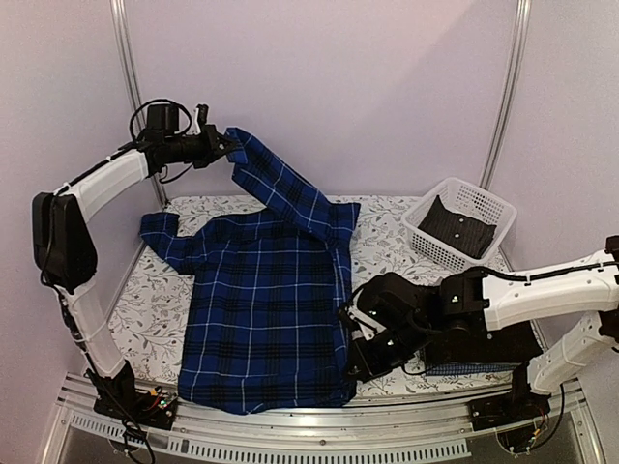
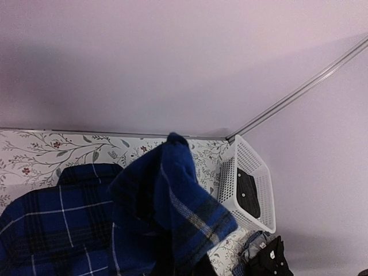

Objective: Fold and stack the long sleeve shirts
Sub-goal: Fold the flattened shirt at the center of the board.

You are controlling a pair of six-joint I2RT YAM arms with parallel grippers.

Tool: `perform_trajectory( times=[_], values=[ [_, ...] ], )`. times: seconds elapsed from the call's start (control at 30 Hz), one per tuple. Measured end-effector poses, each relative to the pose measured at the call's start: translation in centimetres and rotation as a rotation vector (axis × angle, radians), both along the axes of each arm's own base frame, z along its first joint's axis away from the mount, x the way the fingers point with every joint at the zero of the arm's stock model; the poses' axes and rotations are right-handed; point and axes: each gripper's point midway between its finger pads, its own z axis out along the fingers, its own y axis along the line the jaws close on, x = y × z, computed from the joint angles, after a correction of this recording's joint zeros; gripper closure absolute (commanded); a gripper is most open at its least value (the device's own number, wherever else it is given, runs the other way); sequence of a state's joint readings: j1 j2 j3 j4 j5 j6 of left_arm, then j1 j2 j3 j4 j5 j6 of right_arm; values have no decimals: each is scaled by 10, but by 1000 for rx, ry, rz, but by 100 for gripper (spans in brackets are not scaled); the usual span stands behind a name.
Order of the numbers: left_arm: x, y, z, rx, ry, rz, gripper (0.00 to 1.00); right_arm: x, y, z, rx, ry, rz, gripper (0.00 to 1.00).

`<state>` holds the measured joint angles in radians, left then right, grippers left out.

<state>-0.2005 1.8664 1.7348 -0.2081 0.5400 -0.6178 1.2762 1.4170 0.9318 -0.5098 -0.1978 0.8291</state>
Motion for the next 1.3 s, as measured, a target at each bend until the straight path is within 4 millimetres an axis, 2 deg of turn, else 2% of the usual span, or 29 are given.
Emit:
perform_trajectory(
  times=[0.13,0.3,0.43,0.63,0.83,1.03,1.13,1.3],
  values=[
    [5,23,0,16,-3,31,100,0,32,5,28,3,79,100],
    [6,46,-14,44,20,63,100,0,61,-13,25,29,147,100],
    [2,70,-28,60,56,102,100,1,67,-29,14,64,166,100],
    [3,94,-26,74,46,141,100,4,72,-30,39,89,169,100],
    [3,95,-19,70,22,138,100,11,83,-25,66,99,169,100],
    [4,93,-5,60,-9,130,100,18,109,-11,130,103,194,100],
    [5,93,-2,56,-20,126,100,17,118,-16,141,122,209,100],
    [4,92,-1,53,-18,122,100,14,118,-33,114,157,219,97]
  ],
)
